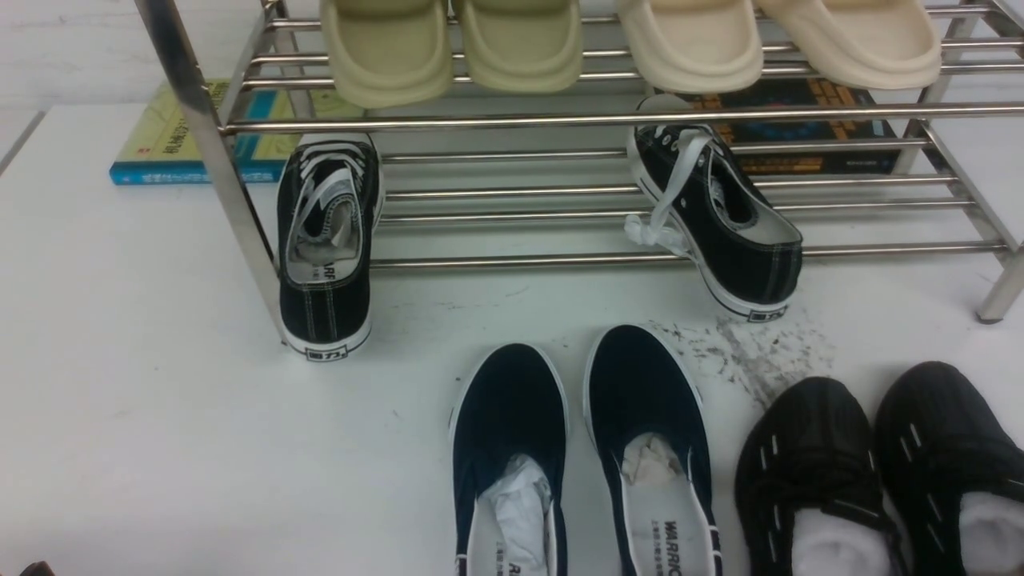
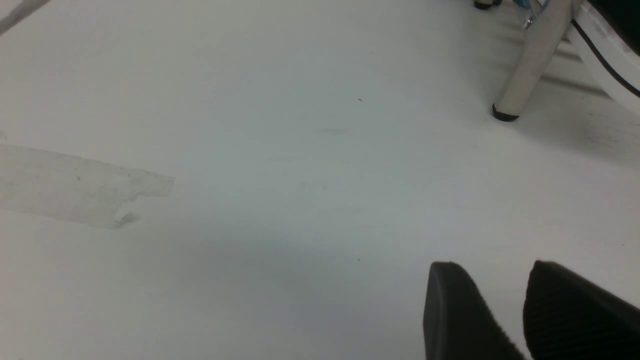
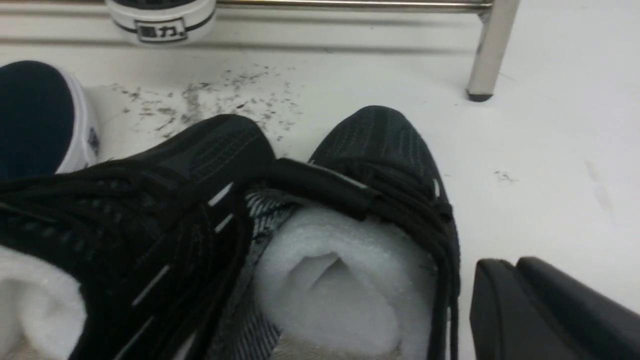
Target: Take the shoes off the shelf with your hand on the white table.
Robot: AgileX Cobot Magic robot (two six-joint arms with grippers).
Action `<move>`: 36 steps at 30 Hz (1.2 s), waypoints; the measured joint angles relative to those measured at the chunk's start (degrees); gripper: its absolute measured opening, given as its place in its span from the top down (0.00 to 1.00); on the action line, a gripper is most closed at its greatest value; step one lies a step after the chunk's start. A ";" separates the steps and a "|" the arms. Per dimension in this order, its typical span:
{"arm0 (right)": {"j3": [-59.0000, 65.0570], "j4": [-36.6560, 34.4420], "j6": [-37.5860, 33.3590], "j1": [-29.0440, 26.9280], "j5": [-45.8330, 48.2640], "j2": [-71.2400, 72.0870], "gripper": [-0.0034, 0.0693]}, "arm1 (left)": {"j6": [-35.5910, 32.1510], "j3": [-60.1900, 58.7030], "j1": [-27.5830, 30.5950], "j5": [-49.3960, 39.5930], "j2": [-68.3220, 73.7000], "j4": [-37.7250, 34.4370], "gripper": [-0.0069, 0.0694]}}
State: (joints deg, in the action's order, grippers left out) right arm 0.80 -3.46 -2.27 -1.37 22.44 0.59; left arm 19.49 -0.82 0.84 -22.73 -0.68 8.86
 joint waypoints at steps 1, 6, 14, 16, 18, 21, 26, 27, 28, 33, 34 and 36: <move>0.00 0.00 0.00 0.29 0.00 0.00 0.87 | 0.00 0.00 0.00 0.00 0.00 0.00 0.59; 0.00 -0.17 0.00 0.62 0.00 0.00 0.86 | 0.00 0.00 0.00 0.00 0.00 0.00 0.59; 0.00 -0.24 0.00 3.95 0.00 0.00 0.85 | 0.00 0.00 0.00 0.00 0.00 0.00 0.59; 0.00 -0.18 0.00 4.03 0.00 0.00 0.84 | 0.00 0.00 0.00 0.00 0.00 0.00 0.59; 0.00 -0.18 0.00 4.22 0.00 0.00 0.84 | 0.00 0.00 0.00 0.00 0.00 0.00 0.59; 0.00 -0.18 0.00 4.94 0.00 0.00 0.84 | 0.00 0.00 0.00 0.00 0.00 0.00 0.59; 0.00 -0.18 0.00 6.05 0.00 0.00 0.83 | 0.00 0.00 0.00 0.00 0.00 0.00 0.59; 0.00 -0.18 0.00 6.03 0.00 0.00 0.83 | 0.00 0.00 0.00 0.00 0.00 0.00 0.59; 0.00 -0.18 0.00 6.03 0.00 0.00 0.83 | 0.00 0.00 0.00 0.00 0.00 0.00 0.59; 0.00 -0.18 0.00 6.08 0.00 0.00 0.82 | 0.00 0.00 0.00 0.00 0.00 0.00 0.59; 0.00 -0.18 0.00 6.08 0.00 0.00 0.82 | 0.00 0.00 0.00 0.00 0.00 0.00 0.59; 0.00 -0.18 0.00 6.08 0.00 0.00 0.82 | 0.00 0.00 0.00 0.00 0.00 0.00 0.59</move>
State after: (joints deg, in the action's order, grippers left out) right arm 0.80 -3.65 -2.27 4.71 22.44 0.59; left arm 19.49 -0.82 0.84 -22.73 -0.68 8.86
